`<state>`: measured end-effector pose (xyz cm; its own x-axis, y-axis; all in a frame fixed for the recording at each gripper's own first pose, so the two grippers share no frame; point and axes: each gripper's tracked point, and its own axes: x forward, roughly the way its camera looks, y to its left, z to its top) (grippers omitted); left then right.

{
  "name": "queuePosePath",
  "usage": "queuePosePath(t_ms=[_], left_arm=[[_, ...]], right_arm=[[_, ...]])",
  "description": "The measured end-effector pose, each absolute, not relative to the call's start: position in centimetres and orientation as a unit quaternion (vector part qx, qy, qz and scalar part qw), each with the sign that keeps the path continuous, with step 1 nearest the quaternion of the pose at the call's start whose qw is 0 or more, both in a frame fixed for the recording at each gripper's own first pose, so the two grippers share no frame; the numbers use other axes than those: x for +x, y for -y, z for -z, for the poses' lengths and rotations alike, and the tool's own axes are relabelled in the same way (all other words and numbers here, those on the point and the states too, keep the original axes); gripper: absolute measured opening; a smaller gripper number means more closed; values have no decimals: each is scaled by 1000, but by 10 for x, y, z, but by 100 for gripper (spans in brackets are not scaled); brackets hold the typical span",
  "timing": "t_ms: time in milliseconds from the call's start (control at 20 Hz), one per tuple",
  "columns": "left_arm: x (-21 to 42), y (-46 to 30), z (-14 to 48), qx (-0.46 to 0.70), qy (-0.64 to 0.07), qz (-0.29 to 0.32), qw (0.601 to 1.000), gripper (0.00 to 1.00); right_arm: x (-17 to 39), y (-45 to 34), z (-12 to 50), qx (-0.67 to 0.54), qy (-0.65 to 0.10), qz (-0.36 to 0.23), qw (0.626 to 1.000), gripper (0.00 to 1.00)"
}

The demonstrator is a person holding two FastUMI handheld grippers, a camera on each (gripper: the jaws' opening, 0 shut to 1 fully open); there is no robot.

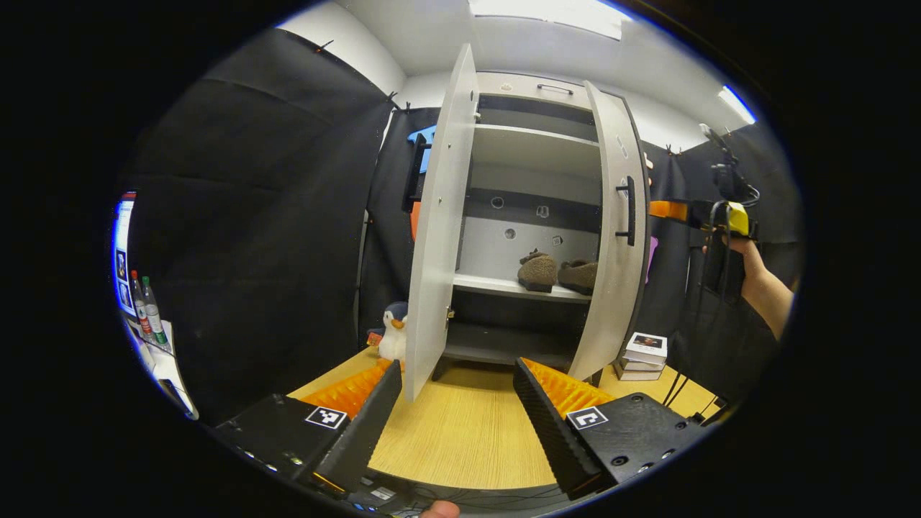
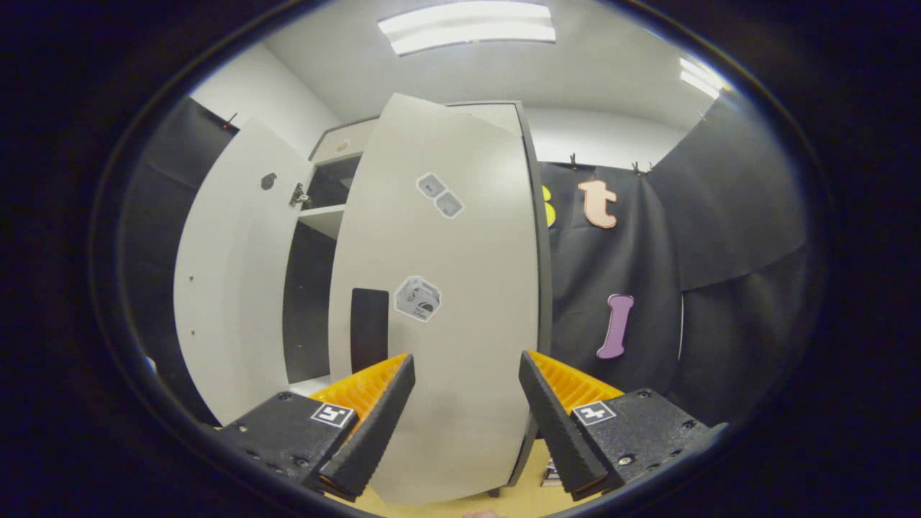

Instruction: Grab one shoe with the right hand and put it into the shoe cabinet, grab the other shoe with the left hand and put it into the shoe cabinet; then close the right door with the right hand and the left door with the left hand.

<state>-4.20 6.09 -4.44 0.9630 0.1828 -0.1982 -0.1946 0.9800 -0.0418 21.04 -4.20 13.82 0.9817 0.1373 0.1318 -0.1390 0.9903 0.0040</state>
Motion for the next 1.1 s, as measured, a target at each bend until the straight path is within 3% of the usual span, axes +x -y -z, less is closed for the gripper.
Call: queuePosePath(t_ms=[450,500,750,1100], left_arm=[[-31,-6,32,-24,-92,-25,995,95],[-29,2,33,-23,-94,-15,995,90],[-25,28,36,-20,-103,16,994,95],[-25,49,50,-37,-120,36,991,95]], right_arm=[[95,48,-51,29,17,-77,996,95],[85,47,-41,26,10,-76,997,95],[47,56,2,-1,0,-17,1000,95],[11,53,61,38,-41,9,998,96]])
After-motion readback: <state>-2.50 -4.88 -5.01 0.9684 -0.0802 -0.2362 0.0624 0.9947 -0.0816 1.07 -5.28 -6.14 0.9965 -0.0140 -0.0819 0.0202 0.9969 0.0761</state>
